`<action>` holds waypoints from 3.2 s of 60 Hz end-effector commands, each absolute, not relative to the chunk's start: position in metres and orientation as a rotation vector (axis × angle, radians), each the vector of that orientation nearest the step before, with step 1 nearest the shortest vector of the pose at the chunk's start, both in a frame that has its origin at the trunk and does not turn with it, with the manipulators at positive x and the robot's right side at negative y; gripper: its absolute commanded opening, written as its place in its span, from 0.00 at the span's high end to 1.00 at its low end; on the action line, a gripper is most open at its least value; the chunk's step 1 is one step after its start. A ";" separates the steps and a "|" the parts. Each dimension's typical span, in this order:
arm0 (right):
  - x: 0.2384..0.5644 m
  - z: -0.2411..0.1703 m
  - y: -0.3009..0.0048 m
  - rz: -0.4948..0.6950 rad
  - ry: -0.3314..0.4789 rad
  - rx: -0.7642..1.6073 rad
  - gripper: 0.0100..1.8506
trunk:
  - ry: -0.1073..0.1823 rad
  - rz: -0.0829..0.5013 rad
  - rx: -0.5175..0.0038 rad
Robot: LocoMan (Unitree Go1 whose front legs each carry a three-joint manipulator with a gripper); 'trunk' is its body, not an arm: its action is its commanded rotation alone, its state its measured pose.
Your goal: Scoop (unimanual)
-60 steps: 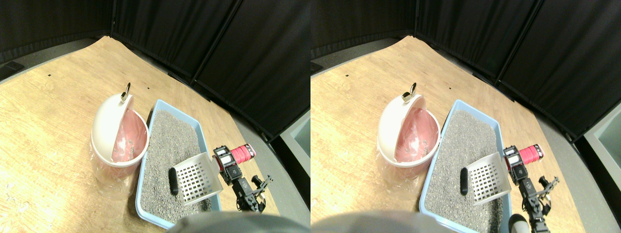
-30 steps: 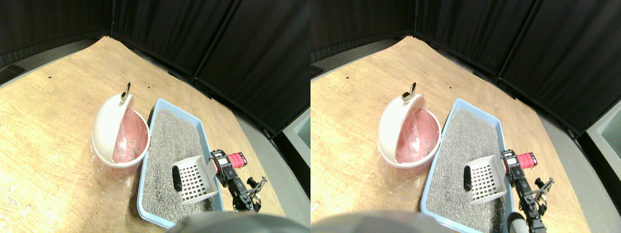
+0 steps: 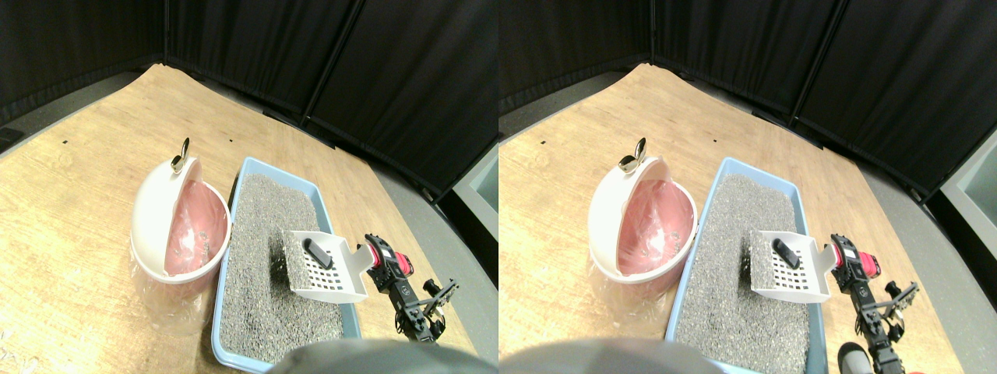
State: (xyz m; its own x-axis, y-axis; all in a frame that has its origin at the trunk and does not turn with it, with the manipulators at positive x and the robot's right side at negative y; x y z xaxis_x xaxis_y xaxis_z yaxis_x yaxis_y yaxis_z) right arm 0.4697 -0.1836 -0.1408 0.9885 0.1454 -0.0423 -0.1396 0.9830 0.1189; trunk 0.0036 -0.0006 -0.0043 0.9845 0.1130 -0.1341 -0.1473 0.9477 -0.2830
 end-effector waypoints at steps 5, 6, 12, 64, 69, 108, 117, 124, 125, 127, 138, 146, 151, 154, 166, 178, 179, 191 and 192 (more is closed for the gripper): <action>0.472 -0.134 -0.189 0.142 -0.096 0.221 0.97 | 0.075 0.124 -0.282; 0.472 -0.134 -0.190 0.145 -0.100 0.228 0.97 | 0.075 0.123 -0.282; 0.474 -0.130 -0.191 0.109 -0.124 0.306 0.97 | 0.066 0.120 -0.273; 0.489 -0.113 -0.163 0.124 -0.092 0.682 0.97 | 0.050 0.147 -0.299; 0.490 -0.113 -0.161 0.125 -0.084 0.721 0.97 | 0.048 0.149 -0.300; 0.483 -0.092 -0.152 0.227 -0.150 0.331 0.97 | 0.050 0.176 -0.324; 0.484 -0.080 -0.149 0.233 -0.153 0.223 0.97 | 0.045 0.190 -0.335; 0.486 -0.068 -0.144 0.253 -0.146 0.127 0.97 | 0.044 0.202 -0.344; 0.486 -0.067 -0.143 0.256 -0.146 0.117 0.97 | 0.045 0.206 -0.347; 0.486 -0.064 -0.141 0.265 -0.143 0.095 0.97 | 0.046 0.211 -0.350; 0.488 -0.053 -0.127 0.341 -0.132 -0.014 0.97 | 0.046 0.244 -0.370; 0.492 -0.050 -0.119 0.395 -0.119 -0.037 0.97 | 0.044 0.270 -0.386; 0.493 -0.050 -0.114 0.393 -0.114 -0.037 0.97 | 0.047 0.288 -0.397; 0.493 -0.050 -0.110 0.395 -0.108 -0.033 0.97 | 0.047 0.298 -0.402; 0.496 -0.054 -0.095 0.430 -0.075 -0.018 0.97 | 0.047 0.339 -0.427; 0.496 -0.059 -0.079 0.439 -0.022 -0.008 0.97 | 0.049 0.376 -0.453; 0.497 -0.060 -0.076 0.451 -0.017 -0.007 0.97 | 0.049 0.380 -0.455; 0.499 -0.062 -0.062 0.495 0.013 -0.014 0.97 | 0.052 0.412 -0.478; 0.498 -0.062 -0.060 0.493 0.019 -0.014 0.97 | 0.052 0.412 -0.478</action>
